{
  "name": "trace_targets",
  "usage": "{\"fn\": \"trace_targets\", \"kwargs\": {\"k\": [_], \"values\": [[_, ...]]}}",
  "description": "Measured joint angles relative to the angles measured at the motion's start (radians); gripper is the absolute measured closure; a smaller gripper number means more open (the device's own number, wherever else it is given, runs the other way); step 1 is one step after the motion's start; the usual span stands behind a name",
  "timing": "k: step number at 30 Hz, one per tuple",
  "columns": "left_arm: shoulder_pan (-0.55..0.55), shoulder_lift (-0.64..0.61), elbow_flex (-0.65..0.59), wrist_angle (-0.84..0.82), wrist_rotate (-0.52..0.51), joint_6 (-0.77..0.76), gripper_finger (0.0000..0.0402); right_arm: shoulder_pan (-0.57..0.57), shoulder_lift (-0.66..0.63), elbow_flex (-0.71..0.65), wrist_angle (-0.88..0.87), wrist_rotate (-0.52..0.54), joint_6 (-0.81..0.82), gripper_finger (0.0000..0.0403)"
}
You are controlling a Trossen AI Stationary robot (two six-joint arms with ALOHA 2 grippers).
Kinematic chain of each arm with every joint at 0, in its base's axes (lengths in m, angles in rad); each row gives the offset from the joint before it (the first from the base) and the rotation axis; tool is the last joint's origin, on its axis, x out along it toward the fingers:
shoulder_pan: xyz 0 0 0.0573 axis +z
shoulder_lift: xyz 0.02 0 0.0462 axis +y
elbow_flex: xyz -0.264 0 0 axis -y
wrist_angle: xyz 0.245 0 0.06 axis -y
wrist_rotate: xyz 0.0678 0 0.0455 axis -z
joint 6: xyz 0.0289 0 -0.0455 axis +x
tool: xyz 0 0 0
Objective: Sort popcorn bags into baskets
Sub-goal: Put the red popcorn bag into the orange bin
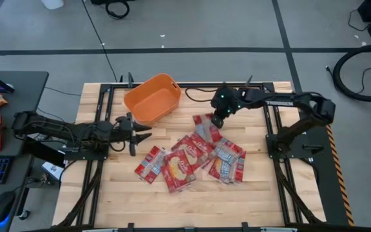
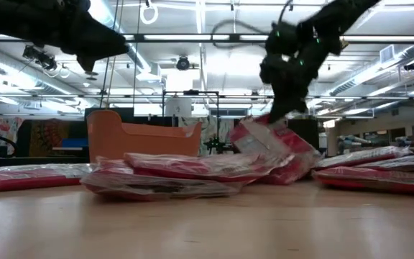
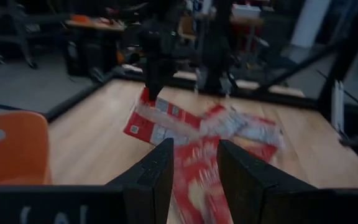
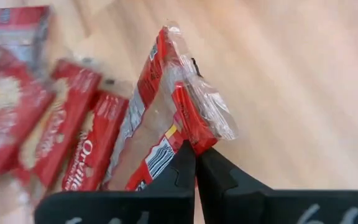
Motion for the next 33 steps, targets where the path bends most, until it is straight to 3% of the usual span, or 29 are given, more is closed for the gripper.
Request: {"fn": "trace_targets", "kwargs": {"k": [6, 12, 18, 22, 33], "values": [[0.004, 0.0, 0.003, 0.013, -0.072, -0.002, 0.0273, 0.079, -0.02, 0.154, -0.021, 0.202, -0.146, 0.0396], [0.013, 0.0, 0.004, 0.013, -0.076, -0.007, 0.0273, 0.139, -0.014, 0.294, 0.0, 0.341, -0.251, 0.0396], [0.01, -0.022, 0.076, -0.077, -0.076, 0.026, 0.0273, 0.175, 0.008, 0.382, 0.091, 0.352, -0.28, 0.0396], [0.003, -0.081, 0.144, -0.178, -0.078, 0.112, 0.0273, 0.2, 0.104, 0.485, 0.082, 0.396, -0.313, 0.0396], [0.004, -0.309, 0.045, -0.224, -0.05, 0.141, 0.0273, 0.161, 0.444, 0.839, 0.098, 0.396, -0.374, 0.0396]]}}
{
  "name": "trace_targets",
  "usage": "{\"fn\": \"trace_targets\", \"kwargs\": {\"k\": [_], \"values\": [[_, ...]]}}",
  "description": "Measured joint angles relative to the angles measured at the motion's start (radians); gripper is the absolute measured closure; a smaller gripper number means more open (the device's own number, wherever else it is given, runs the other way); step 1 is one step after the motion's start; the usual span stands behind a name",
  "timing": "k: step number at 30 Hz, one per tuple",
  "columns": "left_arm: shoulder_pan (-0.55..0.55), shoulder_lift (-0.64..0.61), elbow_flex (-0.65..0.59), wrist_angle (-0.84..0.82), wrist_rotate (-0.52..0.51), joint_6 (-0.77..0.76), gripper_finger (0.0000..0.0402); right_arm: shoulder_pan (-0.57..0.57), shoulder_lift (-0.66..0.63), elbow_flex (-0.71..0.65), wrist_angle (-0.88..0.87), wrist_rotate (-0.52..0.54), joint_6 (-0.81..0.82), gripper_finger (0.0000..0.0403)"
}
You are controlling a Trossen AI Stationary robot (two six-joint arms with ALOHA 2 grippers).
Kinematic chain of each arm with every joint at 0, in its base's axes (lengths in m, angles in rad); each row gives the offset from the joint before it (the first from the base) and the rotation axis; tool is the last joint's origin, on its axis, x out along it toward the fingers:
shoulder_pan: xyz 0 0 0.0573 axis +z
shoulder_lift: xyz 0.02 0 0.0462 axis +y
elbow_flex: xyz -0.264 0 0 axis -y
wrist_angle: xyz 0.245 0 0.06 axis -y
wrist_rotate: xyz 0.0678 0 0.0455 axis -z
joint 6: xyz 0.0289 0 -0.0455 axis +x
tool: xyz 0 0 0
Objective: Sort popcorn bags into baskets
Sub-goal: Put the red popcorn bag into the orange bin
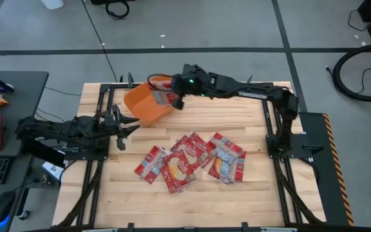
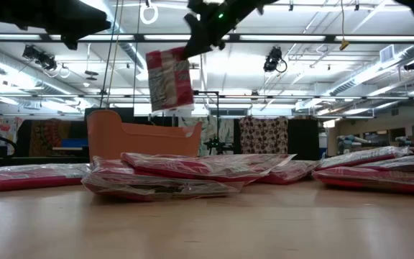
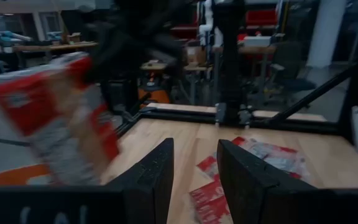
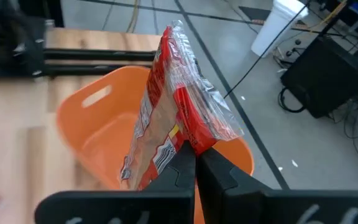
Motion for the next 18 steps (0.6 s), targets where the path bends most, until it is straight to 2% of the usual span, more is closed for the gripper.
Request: {"fn": "trace_targets", "kwargs": {"k": [4, 9, 11, 13, 18], "values": [[0.0, -0.063, -0.045, -0.012, 0.05, -0.015, 0.0273, -0.042, 0.112, 0.082, 0.009, 0.034, 0.008, 0.0396], [0.0, -0.091, -0.078, -0.039, 0.076, -0.039, 0.0273, -0.08, 0.221, 0.132, 0.066, 0.211, -0.024, 0.0396], [0.0, -0.091, -0.078, -0.034, 0.076, -0.053, 0.0273, -0.085, 0.251, 0.133, 0.112, 0.243, -0.048, 0.0394], [0.0, -0.091, -0.077, -0.037, 0.081, -0.083, 0.0273, -0.082, 0.28, 0.134, 0.128, 0.201, -0.066, 0.0386], [0.0, -0.091, -0.077, -0.071, 0.084, -0.123, 0.0273, -0.051, 0.356, 0.134, 0.119, -0.036, -0.061, 0.0334]]}}
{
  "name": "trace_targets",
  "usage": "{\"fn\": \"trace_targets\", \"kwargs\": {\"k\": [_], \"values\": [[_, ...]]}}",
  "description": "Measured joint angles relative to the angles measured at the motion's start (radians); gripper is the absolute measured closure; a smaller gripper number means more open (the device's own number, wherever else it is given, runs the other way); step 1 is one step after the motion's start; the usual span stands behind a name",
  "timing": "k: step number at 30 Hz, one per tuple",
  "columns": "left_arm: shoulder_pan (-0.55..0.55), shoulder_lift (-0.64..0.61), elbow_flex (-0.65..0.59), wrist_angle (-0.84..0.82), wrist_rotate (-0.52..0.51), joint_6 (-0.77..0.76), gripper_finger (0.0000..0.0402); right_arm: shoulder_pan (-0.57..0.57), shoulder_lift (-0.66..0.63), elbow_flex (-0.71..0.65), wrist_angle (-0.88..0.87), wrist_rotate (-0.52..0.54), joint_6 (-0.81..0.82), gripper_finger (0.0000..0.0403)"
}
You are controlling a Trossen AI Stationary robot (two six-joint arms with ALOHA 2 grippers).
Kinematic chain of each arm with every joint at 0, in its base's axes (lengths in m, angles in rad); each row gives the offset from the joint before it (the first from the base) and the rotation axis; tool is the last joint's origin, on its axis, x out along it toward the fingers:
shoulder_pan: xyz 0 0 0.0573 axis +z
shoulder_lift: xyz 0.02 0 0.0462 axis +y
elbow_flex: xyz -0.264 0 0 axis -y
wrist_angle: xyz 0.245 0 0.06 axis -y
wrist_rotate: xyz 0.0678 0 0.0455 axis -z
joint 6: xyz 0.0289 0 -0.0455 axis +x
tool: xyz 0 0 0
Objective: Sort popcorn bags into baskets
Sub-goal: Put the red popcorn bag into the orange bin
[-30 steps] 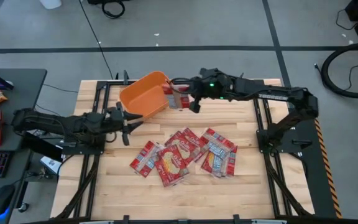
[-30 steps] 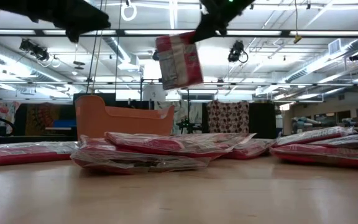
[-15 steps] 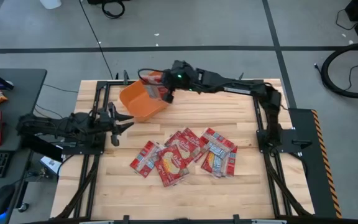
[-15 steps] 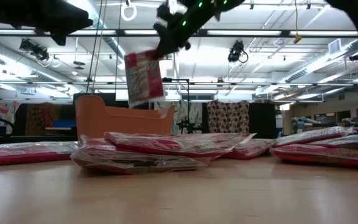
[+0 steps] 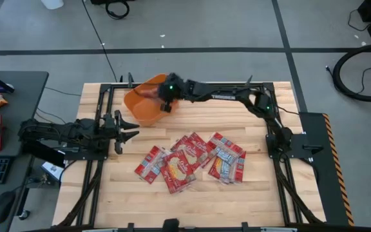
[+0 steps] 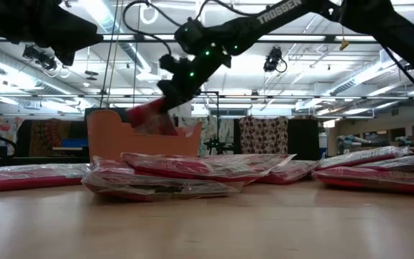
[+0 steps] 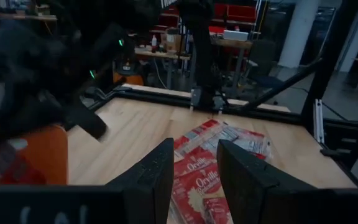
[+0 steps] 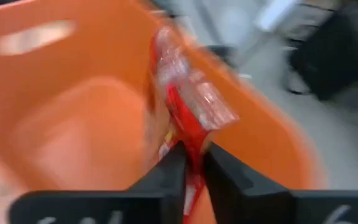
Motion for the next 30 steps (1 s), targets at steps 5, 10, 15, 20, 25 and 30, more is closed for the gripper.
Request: {"fn": "trace_targets", "kwargs": {"k": [5, 10, 15, 20, 25, 30], "values": [[0.0, 0.001, 0.0, -0.017, 0.0, -0.014, 0.0273, 0.048, 0.021, 0.0, 0.018, -0.108, 0.0, 0.0266], [0.0, 0.001, 0.0, -0.029, 0.0, -0.016, 0.0273, 0.089, -0.02, 0.0, -0.012, -0.199, -0.016, 0.0228], [0.0, 0.001, 0.0, -0.045, 0.0, -0.021, 0.0273, 0.117, -0.114, 0.0, -0.127, -0.142, -0.024, 0.0221], [0.0, 0.001, 0.0, -0.046, -0.017, -0.021, 0.0273, 0.135, -0.192, 0.0, -0.291, -0.08, 0.041, 0.0223], [0.0, 0.003, 0.0, -0.05, -0.025, -0.027, 0.0273, 0.156, -0.209, 0.0, -0.388, -0.092, 0.151, 0.0224], [0.0, 0.009, 0.0, -0.084, -0.025, -0.055, 0.0273, 0.193, -0.21, -0.001, -0.49, -0.092, 0.228, 0.0224]]}}
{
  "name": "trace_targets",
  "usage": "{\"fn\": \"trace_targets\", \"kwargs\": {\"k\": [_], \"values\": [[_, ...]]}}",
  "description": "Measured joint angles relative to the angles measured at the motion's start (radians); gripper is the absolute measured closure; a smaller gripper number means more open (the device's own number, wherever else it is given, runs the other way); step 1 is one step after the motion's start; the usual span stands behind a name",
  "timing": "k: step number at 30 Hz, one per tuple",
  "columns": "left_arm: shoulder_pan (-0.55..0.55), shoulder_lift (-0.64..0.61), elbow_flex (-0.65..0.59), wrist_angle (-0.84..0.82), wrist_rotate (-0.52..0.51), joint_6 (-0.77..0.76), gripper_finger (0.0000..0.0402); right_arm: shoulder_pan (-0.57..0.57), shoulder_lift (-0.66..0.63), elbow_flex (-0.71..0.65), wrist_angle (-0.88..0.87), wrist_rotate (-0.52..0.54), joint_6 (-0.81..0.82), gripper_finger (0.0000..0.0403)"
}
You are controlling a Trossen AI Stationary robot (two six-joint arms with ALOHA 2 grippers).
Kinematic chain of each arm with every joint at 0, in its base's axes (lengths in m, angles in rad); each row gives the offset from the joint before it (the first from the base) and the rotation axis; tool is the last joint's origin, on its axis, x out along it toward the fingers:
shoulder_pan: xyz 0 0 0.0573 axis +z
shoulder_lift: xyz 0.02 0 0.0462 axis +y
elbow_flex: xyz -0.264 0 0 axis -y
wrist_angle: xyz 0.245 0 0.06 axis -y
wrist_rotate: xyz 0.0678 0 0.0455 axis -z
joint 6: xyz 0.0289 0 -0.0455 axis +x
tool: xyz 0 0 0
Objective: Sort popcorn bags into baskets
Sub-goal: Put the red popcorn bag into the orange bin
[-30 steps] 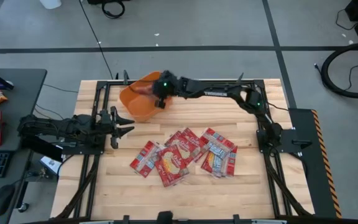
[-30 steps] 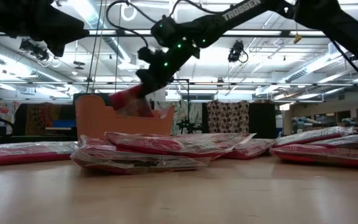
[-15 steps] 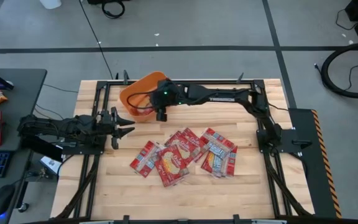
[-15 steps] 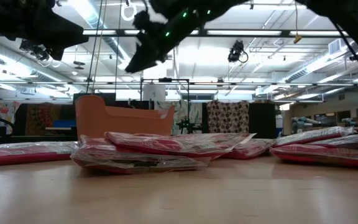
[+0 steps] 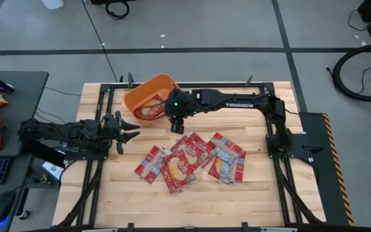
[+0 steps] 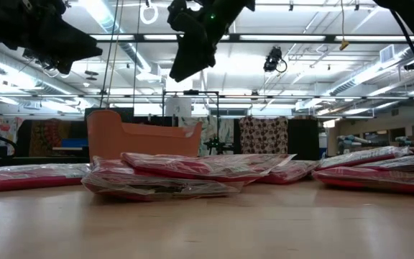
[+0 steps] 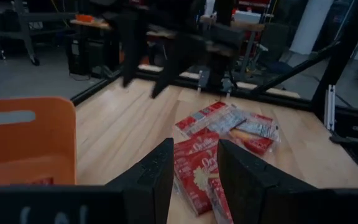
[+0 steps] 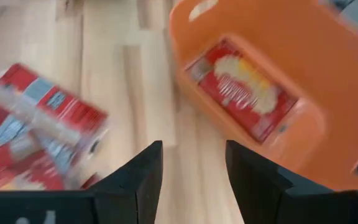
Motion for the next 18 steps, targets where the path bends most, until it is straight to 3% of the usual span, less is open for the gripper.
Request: {"fn": "trace_targets", "kwargs": {"k": [10, 18], "values": [[0.0, 0.0, 0.0, -0.037, 0.0, -0.02, 0.0273, 0.082, 0.0, 0.0, -0.205, 0.135, 0.133, 0.0224], [0.0, 0.0, 0.0, -0.037, 0.0, -0.02, 0.0273, 0.101, 0.0, 0.0, -0.266, 0.151, 0.174, 0.0224]]}}
